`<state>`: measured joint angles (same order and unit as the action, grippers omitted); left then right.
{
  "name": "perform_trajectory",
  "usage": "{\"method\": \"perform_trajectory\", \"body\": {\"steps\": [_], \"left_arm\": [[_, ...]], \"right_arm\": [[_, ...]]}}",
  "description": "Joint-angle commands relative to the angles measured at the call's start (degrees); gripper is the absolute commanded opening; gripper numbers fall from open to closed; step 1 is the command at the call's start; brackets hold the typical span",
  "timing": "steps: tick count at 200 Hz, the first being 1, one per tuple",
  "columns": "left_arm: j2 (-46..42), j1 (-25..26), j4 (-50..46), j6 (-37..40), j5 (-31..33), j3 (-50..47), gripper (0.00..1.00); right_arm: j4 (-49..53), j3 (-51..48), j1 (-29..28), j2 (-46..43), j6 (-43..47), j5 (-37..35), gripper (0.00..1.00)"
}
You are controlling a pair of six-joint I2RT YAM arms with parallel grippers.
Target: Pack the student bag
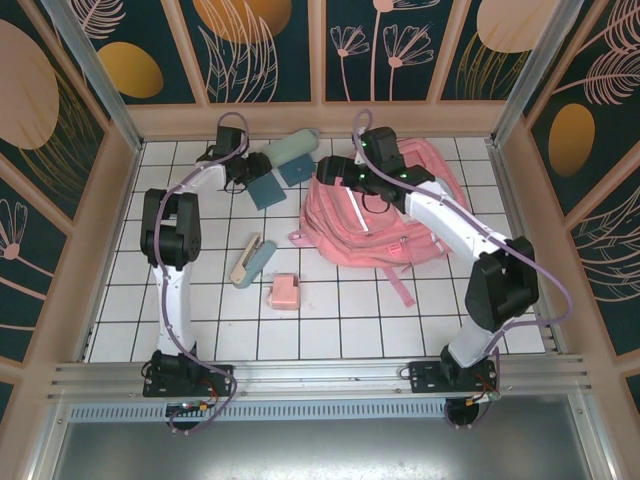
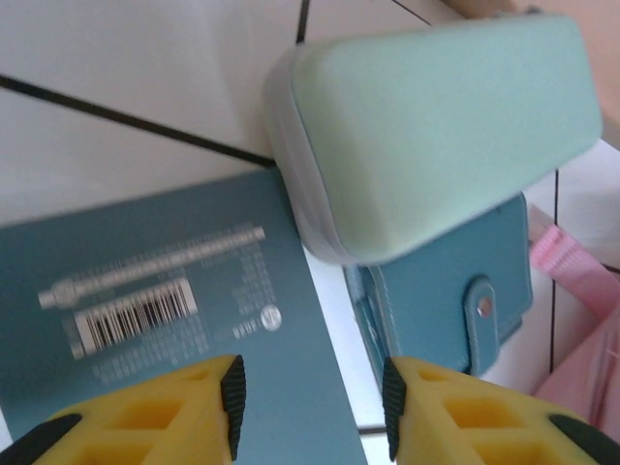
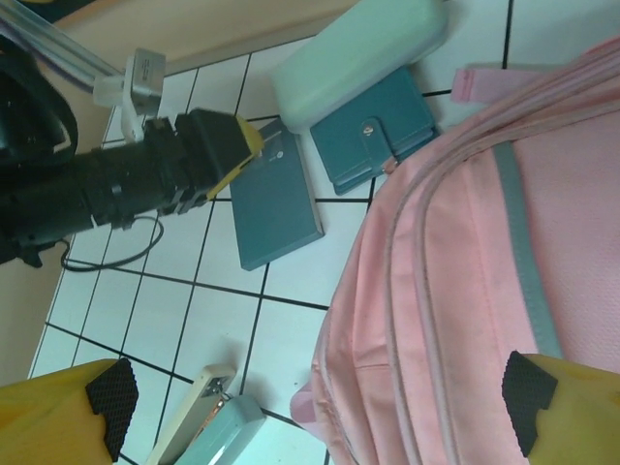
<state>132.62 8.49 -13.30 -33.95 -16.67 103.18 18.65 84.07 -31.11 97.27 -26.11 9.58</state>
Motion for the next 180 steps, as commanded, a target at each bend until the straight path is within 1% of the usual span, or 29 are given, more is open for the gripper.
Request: {"method": "perform_trajectory", "body": {"steps": [1, 18, 40, 56, 72, 79, 106, 121, 133, 144, 155, 180], "left_arm": [[4.3, -0.8, -3.6, 2.7, -1.2, 4.6, 0.43], [5.5, -1.1, -5.2, 2.5, -0.5, 5.7, 0.44], [3.1, -1.2, -3.6, 0.9, 0.6, 0.0, 0.41], [0.1, -1.2, -0.6, -1.8, -0.3, -6.6, 0.39], [-3.9, -1.2, 3.4, -6.4, -0.7, -14.6, 0.35], [-5.7, -1.2, 5.0, -8.6, -0.7, -18.2, 0.35], [-13.4, -0.8, 12.5, -18.3, 0.1, -32.2, 0.35], [-17.3, -0.5, 15.4, -22.8, 0.5, -37.8, 0.36], [-19.9, -0.3, 17.0, -25.2, 0.3, -40.7, 0.36], [-22.0, -0.2, 17.1, -25.9, 0.2, -41.8, 0.37], [-23.9, -0.3, 15.7, -24.9, 0.1, -41.3, 0.38], [-25.5, -0.4, 9.3, -17.6, 1.8, -36.0, 0.40]], "right_arm": [[0.0, 4.4, -3.2, 3.4, -1.6, -3.1, 0.99], [0.8, 6.9, -5.4, 5.6, -2.0, -4.7, 0.99], [0.6, 8.1, -7.5, 7.5, -3.9, -8.4, 0.99], [-1.8, 7.0, -7.6, 8.7, -5.9, -5.4, 0.99], [-4.7, 5.7, -7.9, 9.6, -7.1, -2.6, 0.99], [-5.8, 5.3, -8.0, 10.1, -7.6, -1.3, 0.96], [-7.9, 6.0, -8.0, 13.4, -10.4, 2.8, 0.78], [-9.0, 6.1, -8.3, 15.4, -12.2, 5.1, 0.73], [-9.5, 6.3, -8.7, 16.8, -13.6, 5.7, 0.72], [-9.7, 6.3, -9.2, 17.9, -15.0, 5.8, 0.71], [-10.0, 6.0, -10.0, 18.9, -16.1, 6.1, 0.69], [-10.8, 4.7, -11.8, 20.5, -18.5, 6.2, 0.66]]}}
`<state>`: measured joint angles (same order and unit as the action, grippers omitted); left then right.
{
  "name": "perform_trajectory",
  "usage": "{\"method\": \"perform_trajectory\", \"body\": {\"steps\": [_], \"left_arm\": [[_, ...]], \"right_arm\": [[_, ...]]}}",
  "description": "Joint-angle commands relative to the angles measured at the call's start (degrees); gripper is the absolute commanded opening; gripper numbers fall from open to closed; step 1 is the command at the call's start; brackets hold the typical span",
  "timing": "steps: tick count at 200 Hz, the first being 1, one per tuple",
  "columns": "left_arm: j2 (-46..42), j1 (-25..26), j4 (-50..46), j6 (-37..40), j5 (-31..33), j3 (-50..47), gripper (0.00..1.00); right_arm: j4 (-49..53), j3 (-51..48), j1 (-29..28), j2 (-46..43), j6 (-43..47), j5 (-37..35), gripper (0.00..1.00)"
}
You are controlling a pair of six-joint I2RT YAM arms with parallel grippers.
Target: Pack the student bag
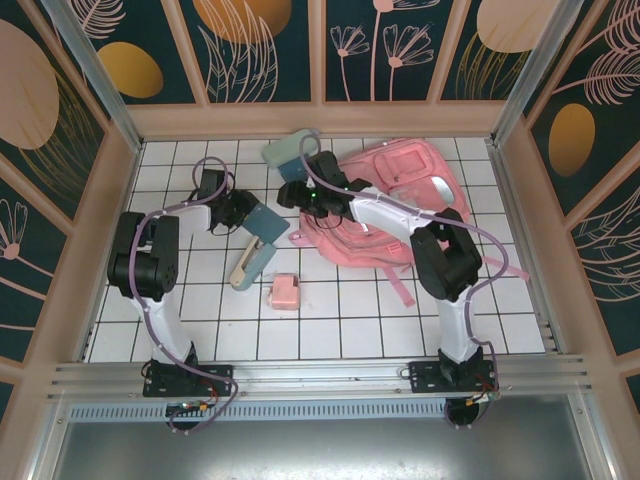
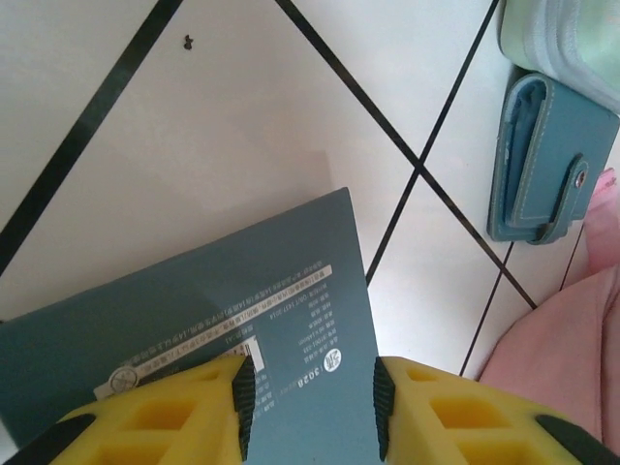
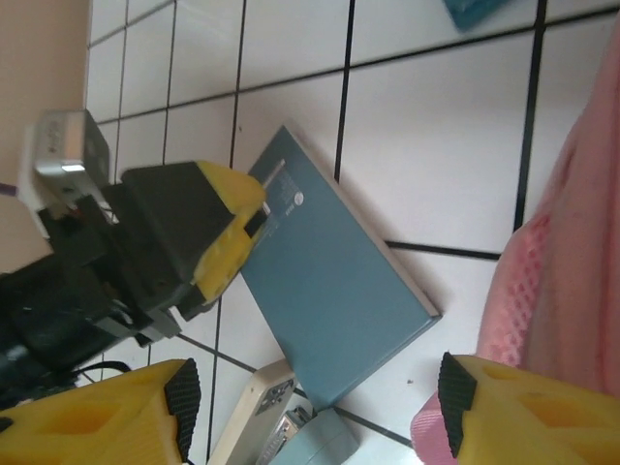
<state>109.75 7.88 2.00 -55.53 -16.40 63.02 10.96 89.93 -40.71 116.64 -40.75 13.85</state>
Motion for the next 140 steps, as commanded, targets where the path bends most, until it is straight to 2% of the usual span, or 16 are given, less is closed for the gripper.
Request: {"method": "perform_trajectory", "body": {"steps": [1, 20, 66, 95, 140], "left_arm": [[-2.6, 0.2, -6.3, 4.3, 1.8, 4.4, 0.40], [-1.6, -0.3, -10.7, 11.4, 5.2, 8.9, 0.41], [5.6, -1.8, -13.7, 23.0, 7.7, 15.2, 0.41], [7.8, -1.9, -13.0, 23.4, 6.6, 13.8, 0.40], [4.3, -1.9, -9.1, 20.5, 2.5, 5.4, 0.39]], "right_arm": [[-3.2, -1.2, -2.2, 1.2, -3.9, 2.0, 0.66], [-4.2, -2.1, -3.4, 2.4, -5.7, 2.5, 0.64], [-3.5, -1.3, -5.7, 6.0, -8.7, 1.9, 0.64], [-1.2, 1.3, -6.4, 9.1, -9.7, 1.2, 0.66], [-1.0, 2.6, -6.2, 11.8, -10.9, -0.6, 0.67]]}}
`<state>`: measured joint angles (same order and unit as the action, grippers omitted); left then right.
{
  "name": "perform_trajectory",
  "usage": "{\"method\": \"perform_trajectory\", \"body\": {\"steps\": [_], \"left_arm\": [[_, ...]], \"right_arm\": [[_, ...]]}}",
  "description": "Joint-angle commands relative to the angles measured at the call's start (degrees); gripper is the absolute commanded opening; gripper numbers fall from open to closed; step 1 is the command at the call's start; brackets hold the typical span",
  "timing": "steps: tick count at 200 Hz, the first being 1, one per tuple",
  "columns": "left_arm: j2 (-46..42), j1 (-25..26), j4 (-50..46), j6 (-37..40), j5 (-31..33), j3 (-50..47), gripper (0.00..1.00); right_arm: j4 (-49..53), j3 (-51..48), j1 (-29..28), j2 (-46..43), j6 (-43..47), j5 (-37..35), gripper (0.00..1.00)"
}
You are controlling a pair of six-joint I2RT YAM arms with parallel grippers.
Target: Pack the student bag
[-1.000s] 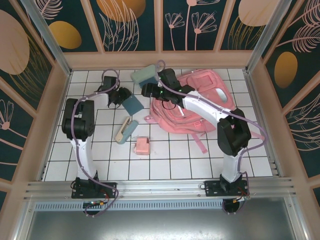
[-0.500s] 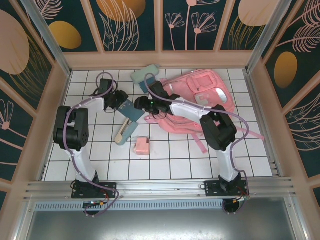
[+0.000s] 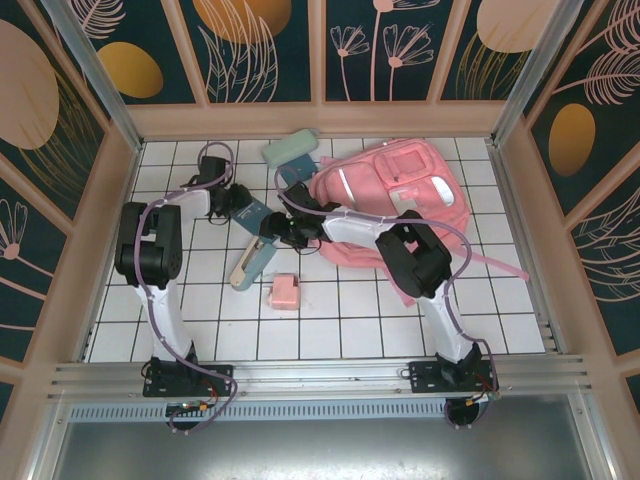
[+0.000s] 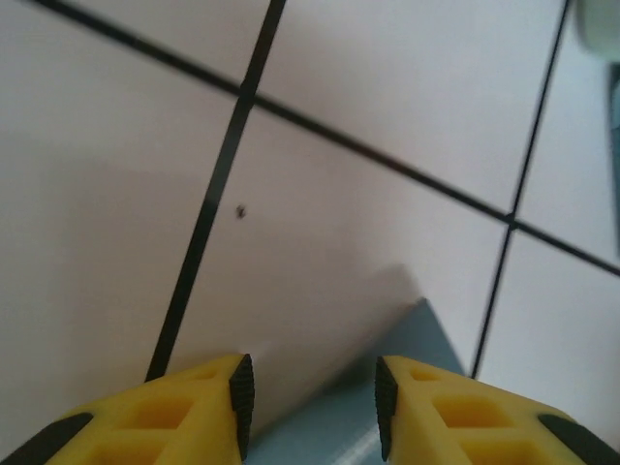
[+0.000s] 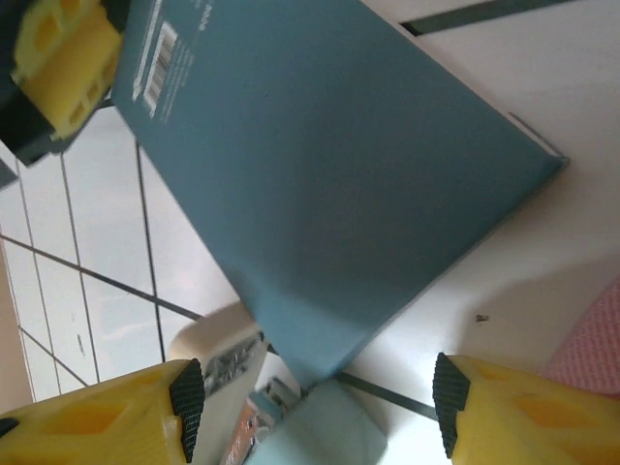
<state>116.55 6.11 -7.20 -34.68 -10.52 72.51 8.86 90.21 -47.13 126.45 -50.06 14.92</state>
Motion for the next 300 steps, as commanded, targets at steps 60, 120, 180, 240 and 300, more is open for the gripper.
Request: {"method": "perform_trajectory", "body": {"steps": [60, 120, 180, 240, 300], "left_arm": [[-13.1, -0.1, 4.6, -6.7, -6.8, -18.5, 0.37], [-15.2, -0.1, 4.3, -6.3, -6.6, -21.8, 0.37], [-13.6, -0.1, 5.1, -6.4, -7.9, -22.1, 0.37], [-14.0, -0.1, 3.7, -5.6, -6.9, -21.1, 0.37], [-13.3, -0.1, 3.9, -5.6, -7.0, -21.1, 0.36]], "right_arm": [[0.3, 4.5, 2.5, 3.8, 0.2, -1.6, 0.65], [-1.6, 4.7, 3.4, 5.9, -0.4, 1.3, 0.64], [-34.0, -3.9, 3.3, 2.0, -8.1, 21.1, 0.56], [-30.6, -2.4, 3.9, 0.5, -4.3, 20.9, 0.46], [-40.1, -4.9, 4.1, 0.4, -5.8, 27.4, 0.41]]}}
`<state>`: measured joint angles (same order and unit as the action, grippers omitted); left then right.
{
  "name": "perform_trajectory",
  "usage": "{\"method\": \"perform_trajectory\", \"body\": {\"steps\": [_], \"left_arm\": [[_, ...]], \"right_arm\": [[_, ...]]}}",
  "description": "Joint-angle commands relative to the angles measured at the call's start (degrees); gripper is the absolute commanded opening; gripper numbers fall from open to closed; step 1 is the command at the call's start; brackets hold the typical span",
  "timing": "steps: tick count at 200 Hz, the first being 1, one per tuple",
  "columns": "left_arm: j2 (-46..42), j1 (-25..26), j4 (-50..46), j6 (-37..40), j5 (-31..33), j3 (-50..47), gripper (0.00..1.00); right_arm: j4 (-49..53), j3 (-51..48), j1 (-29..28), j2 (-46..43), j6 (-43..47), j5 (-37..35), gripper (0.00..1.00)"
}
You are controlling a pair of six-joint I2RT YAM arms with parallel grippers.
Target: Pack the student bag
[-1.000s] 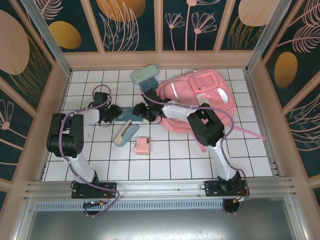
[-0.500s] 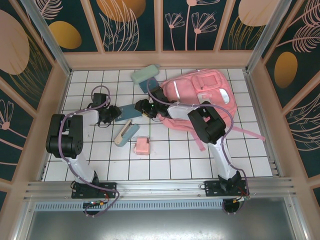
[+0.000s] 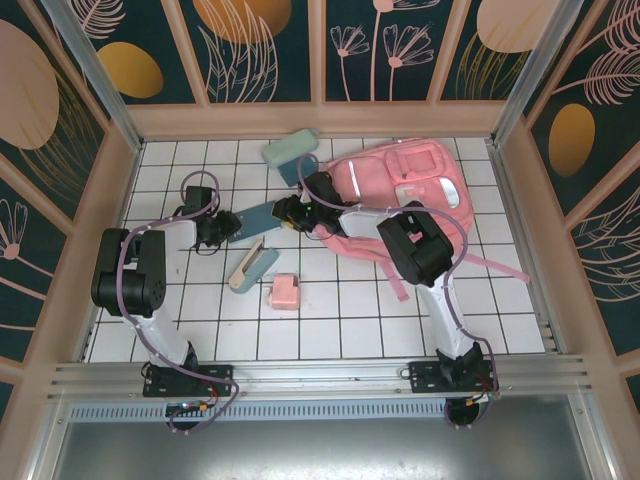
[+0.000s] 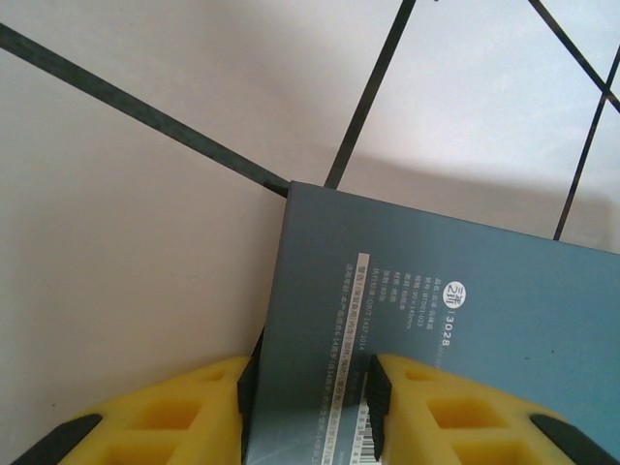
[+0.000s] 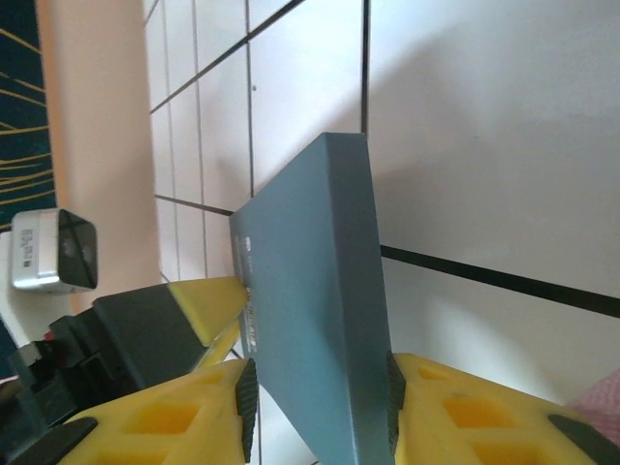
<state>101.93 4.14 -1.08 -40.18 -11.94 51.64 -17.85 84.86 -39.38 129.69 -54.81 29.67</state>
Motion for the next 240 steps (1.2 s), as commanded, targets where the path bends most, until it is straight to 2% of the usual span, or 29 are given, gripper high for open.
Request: {"method": "perform_trajectory", "body": {"steps": [1, 26, 42, 49, 55, 64, 103, 150, 191, 212, 240], "left_arm": [[1.3, 1.8, -2.2, -0.1, -5.6, -0.2, 0.37], [1.2, 1.8, -2.4, 0.0, -5.6, 0.1, 0.37], [1.2, 1.8, -2.4, 0.1, -5.5, 0.0, 0.36], [1.3, 1.8, -2.3, 0.1, -5.5, 0.0, 0.37], [1.4, 1.8, -2.4, 0.1, -5.6, 0.0, 0.36], [1.5, 1.8, -2.3, 0.1, -5.7, 0.0, 0.36], [1.6, 1.8, -2.4, 0.1, -5.9, 0.2, 0.36], [1.5, 1.8, -2.5, 0.3, -5.8, 0.1, 0.36], [1.6, 1.8, -2.6, 0.4, -5.9, 0.3, 0.37], [1.8, 1.8, -2.7, 0.4, -5.8, 0.6, 0.37], [1.9, 1.8, -2.8, 0.3, -5.8, 0.8, 0.37]], "right_arm": [[-13.5, 0.4, -3.7, -2.9, -1.0, 12.7, 0.41], [-9.9, 1.7, -3.6, -1.7, 0.2, 12.8, 0.41], [2.2, 6.3, -3.9, -0.5, 5.4, 9.2, 0.41], [4.4, 7.1, -4.2, -0.5, 8.3, 8.2, 0.40], [3.6, 6.4, -4.5, -1.2, 9.8, 8.1, 0.35], [0.4, 4.6, -4.8, -2.4, 10.3, 9.1, 0.33], [-5.2, 2.9, -5.0, -2.8, 9.7, 12.7, 0.38], [6.2, 6.8, -7.4, -3.7, 24.1, 6.9, 0.43], [-3.2, 4.8, -7.2, -5.3, 17.8, 13.7, 0.38], [-8.3, 3.1, -7.0, -6.1, 13.6, 14.9, 0.36], [-5.7, 2.8, -6.7, -6.9, 14.0, 12.8, 0.35]]}}
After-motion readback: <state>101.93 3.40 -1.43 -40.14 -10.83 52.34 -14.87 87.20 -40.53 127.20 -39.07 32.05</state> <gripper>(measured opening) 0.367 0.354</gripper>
